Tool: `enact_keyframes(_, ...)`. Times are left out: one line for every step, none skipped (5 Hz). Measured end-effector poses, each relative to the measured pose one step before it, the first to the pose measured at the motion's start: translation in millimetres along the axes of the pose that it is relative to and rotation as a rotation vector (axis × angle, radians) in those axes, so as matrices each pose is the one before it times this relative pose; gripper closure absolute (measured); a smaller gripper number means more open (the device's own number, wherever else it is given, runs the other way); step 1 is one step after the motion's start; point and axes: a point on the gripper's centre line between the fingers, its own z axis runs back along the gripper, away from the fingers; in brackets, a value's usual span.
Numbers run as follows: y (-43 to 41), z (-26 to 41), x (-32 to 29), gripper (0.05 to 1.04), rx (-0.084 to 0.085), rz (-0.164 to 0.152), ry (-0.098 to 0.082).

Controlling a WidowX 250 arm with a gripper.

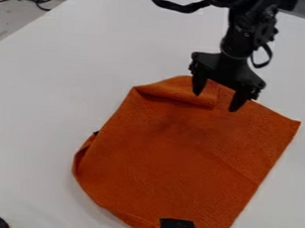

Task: Unfold the cloth from top of the table

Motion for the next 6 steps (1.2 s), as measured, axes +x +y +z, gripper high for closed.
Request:
enact_keyframes(8.05, -11.36, 11.81, 0.083, -0.0223, 0.0003, 0.0132)
enact_keyframes(-2.26, -14.07, 0.6, 0.118, -0.0318, -0.0025, 0.0026)
enact_keyframes(3.78, -6.91, -0.85, 0.393, -0.0107, 0.0091, 0.0054)
enact_keyframes(-1.17, 2.03, 2.54, 0.714, -0.007, -0.0029, -0.0043)
enact_keyframes(0.97, 0.13, -0.53, 0.929, 0.0132, 0.0079, 0.0022)
enact_keyframes(0.23, 2.68, 2.35, 1.021, 0.0131, 0.0016, 0.002)
